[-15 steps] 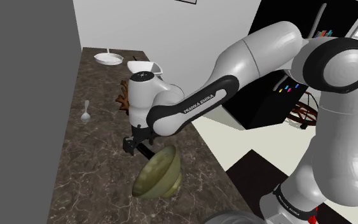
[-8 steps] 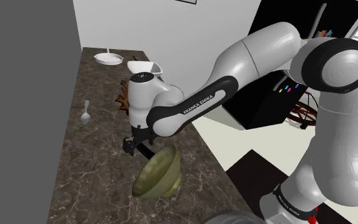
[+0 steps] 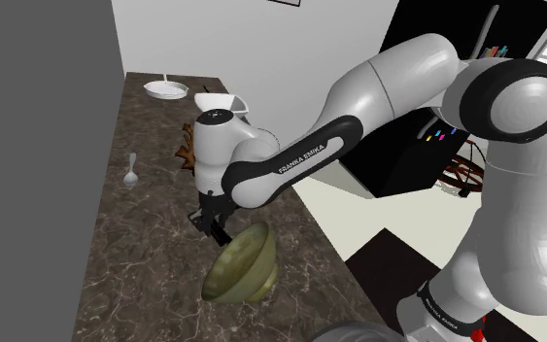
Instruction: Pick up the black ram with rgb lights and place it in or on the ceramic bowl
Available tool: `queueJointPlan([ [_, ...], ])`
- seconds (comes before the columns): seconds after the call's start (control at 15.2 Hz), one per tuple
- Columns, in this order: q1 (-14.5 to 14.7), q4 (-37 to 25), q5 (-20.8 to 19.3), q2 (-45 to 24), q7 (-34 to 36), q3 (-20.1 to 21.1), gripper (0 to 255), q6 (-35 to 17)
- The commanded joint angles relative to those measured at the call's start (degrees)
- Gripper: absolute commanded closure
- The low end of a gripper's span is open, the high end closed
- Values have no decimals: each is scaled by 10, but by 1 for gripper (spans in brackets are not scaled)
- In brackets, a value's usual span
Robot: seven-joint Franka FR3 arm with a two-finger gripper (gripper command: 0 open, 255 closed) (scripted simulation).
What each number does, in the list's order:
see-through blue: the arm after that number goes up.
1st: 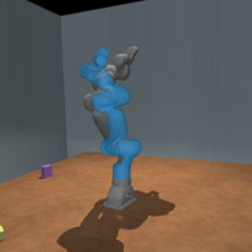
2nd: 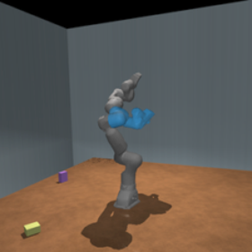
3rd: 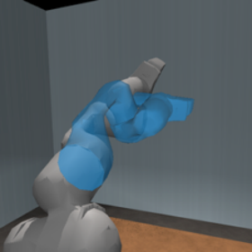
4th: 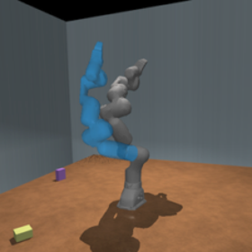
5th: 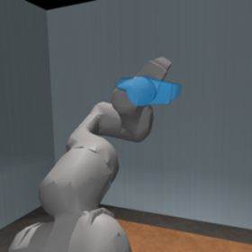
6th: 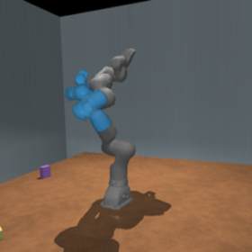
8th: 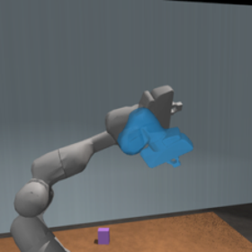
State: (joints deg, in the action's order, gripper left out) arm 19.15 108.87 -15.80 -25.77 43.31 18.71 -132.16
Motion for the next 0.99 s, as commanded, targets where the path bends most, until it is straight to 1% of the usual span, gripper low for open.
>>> queueJointPlan([
  [0.0, -2, 1, -1, -4, 0, -3, 255, 0],
  [0.07, -5, 11, 0, 2, -2, -3, 255, -4],
  [0.92, -16, -11, 32, 62, -27, 13, 255, 73],
])
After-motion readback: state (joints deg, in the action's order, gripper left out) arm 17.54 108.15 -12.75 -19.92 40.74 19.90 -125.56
